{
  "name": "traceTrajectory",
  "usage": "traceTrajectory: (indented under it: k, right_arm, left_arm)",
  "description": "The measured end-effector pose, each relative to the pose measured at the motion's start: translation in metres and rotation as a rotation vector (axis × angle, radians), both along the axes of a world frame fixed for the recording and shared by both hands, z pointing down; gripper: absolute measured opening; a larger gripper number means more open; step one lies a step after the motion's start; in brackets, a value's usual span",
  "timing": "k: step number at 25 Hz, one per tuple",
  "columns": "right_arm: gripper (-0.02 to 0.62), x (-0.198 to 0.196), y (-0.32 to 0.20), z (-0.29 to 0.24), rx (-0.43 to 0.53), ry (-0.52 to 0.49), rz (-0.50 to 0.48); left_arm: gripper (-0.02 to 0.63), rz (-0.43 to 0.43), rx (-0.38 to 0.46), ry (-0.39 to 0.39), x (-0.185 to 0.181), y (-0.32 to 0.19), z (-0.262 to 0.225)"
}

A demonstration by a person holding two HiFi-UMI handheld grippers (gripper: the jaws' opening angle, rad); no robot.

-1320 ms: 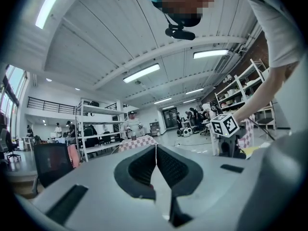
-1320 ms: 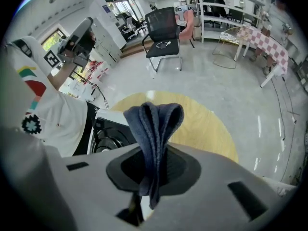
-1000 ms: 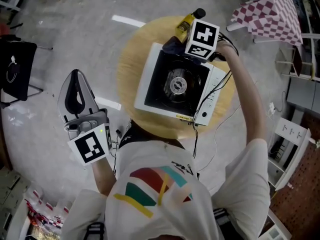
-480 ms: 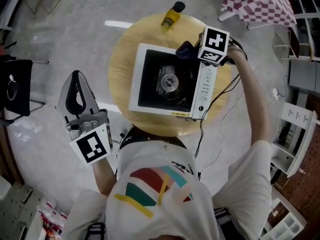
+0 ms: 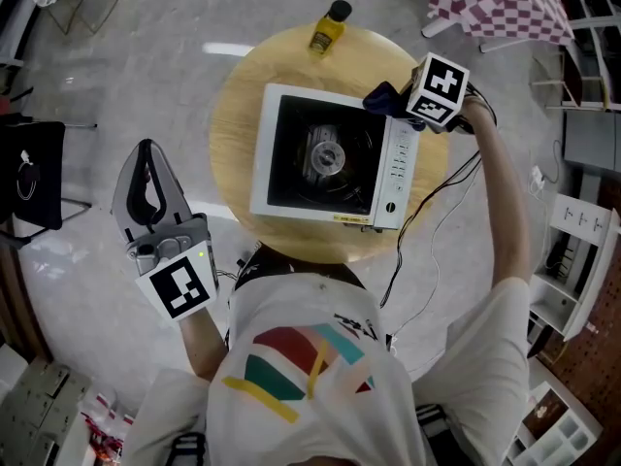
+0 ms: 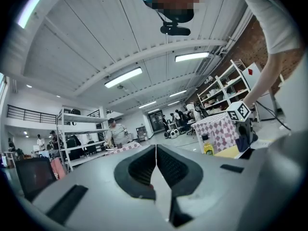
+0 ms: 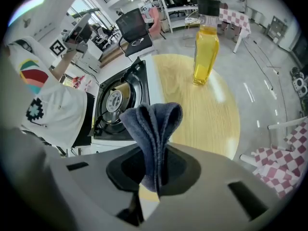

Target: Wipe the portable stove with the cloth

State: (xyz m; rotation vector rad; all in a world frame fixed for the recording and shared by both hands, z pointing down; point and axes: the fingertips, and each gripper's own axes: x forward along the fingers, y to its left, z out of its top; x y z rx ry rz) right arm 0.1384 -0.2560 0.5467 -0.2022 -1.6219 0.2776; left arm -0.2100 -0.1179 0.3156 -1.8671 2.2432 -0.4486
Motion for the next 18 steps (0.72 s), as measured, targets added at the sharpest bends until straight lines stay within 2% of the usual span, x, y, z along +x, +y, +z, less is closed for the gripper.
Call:
traceTrajectory:
  k: [5, 8, 11, 13, 18]
  right_arm:
    - [0.032, -0.001, -0.001, -0.001, 0.033, 0.021, -0.047]
    - [0.032, -0.026, 0.001, -0.022, 0.121, -0.026, -0.177]
    - [0.032, -0.080, 0.019, -0.059, 0.214, -0.131, -0.405]
    - [0.032, -0.120, 0.037, -0.081, 0.299, -0.204, -0.597]
    - [0.032, -0.213, 0.086, -0.094, 0.648, -0.356, -1.139]
  left_arm:
    - [0.008, -0.011, 0.009, -0.001, -0.002, 0.005, -0.002]
    - [0.008, -0.017, 0.012, -0.003, -0.005, 0.009, -0.003]
    - [0.008, -0.038, 0.021, 0.011, -0.009, 0.014, -0.003]
    - [0.008, -0.054, 0.037, 0.018, -0.011, 0.021, -0.005]
    - [0.008, -0.127, 0.065, 0.016, -0.025, 0.046, -0.010]
